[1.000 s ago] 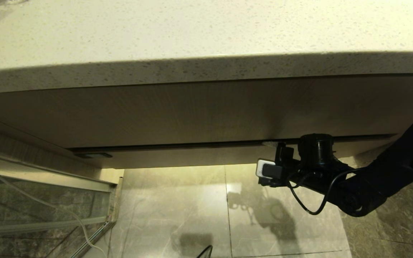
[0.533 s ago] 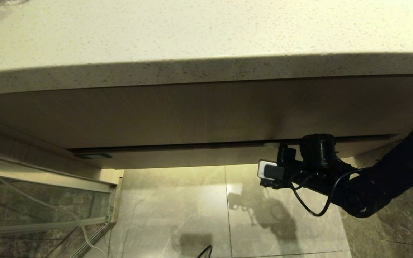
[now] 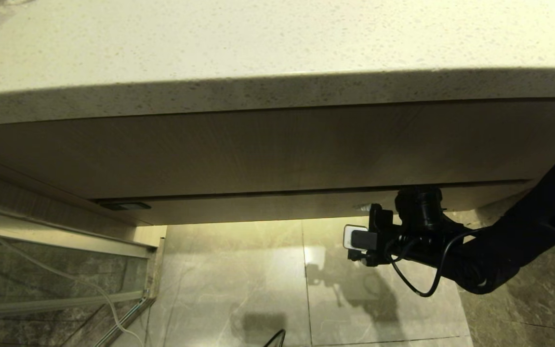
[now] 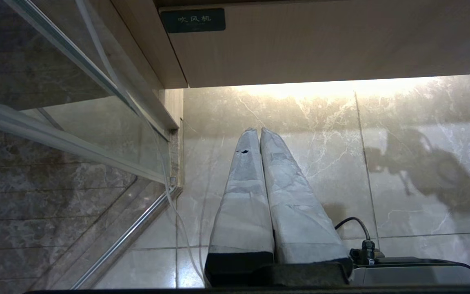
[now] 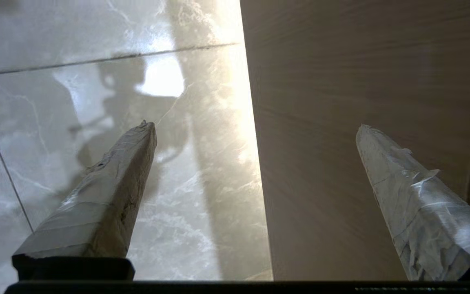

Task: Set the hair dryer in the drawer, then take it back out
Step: Pull open the drawer

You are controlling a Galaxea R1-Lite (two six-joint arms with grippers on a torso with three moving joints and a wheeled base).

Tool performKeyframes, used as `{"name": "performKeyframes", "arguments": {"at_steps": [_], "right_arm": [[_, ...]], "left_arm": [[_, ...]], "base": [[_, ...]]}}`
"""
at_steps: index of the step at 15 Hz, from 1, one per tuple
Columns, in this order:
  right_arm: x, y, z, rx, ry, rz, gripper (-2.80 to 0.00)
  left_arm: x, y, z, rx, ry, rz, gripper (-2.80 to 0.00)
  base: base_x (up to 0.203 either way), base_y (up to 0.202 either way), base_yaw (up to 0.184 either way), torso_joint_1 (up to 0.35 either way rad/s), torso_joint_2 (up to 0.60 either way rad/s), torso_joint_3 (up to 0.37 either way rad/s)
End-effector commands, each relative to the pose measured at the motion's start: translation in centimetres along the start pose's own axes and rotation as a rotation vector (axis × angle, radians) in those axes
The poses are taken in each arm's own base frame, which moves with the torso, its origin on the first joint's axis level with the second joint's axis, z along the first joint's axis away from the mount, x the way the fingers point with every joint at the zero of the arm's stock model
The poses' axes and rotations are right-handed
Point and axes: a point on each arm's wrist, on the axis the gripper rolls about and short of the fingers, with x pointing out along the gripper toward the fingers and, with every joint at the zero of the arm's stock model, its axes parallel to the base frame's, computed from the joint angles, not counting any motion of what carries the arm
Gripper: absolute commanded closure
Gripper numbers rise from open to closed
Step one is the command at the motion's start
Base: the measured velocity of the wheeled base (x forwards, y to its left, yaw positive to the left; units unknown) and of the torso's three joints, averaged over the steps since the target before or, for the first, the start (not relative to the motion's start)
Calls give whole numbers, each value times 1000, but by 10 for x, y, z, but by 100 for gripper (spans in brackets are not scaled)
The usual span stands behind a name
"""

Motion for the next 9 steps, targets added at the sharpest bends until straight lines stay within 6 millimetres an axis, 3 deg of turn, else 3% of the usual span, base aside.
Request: {"name": "performKeyframes", "arguments": {"at_steps": [1, 5, 9], "right_arm": [[-5, -5, 1, -9, -8, -22, -280], [-2, -14, 5, 2, -31, -85, -280], [-10, -20, 7, 1, -43, -115, -280]], "left_arm": [[0, 0, 0, 1, -1, 0, 0], [0, 0, 0, 0, -1, 0, 0], [0, 0, 0, 0, -1, 0, 0]], "base": [[0, 0, 0, 0, 0, 0], [0, 0, 0, 0, 0, 0], [0, 0, 0, 0, 0, 0]]}}
